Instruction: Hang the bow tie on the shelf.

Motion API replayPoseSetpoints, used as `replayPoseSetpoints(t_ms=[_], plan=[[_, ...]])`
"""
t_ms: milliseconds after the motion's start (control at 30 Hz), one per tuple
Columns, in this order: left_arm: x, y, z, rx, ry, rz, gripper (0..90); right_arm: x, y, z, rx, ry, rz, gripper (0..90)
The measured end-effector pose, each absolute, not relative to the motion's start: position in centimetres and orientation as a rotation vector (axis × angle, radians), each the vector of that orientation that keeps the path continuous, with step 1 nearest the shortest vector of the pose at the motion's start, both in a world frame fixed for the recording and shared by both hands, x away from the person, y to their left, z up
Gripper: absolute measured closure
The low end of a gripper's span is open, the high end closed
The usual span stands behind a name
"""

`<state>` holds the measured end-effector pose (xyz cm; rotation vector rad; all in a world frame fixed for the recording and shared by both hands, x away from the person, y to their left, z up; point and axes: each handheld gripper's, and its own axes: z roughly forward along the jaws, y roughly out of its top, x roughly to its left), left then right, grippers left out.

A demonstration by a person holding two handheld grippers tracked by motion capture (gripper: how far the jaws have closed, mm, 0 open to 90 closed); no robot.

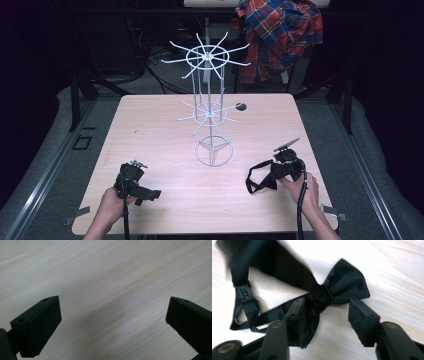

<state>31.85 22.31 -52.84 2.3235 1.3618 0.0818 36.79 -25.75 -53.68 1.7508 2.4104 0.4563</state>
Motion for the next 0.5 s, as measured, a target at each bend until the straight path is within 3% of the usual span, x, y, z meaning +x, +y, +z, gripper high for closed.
replayPoseSetpoints(t_ms=[267,500], plan=[[31.9,22.3,-52.9,2.332,1.360,0.085,0.3,36.9,-25.7,-53.7,1.771,2.393,0.574,39.5],[31.9,22.3,-52.9,2.328,1.366,0.087,0.3,36.8,-24.4,-54.2,1.603,2.427,0.416,49.5]])
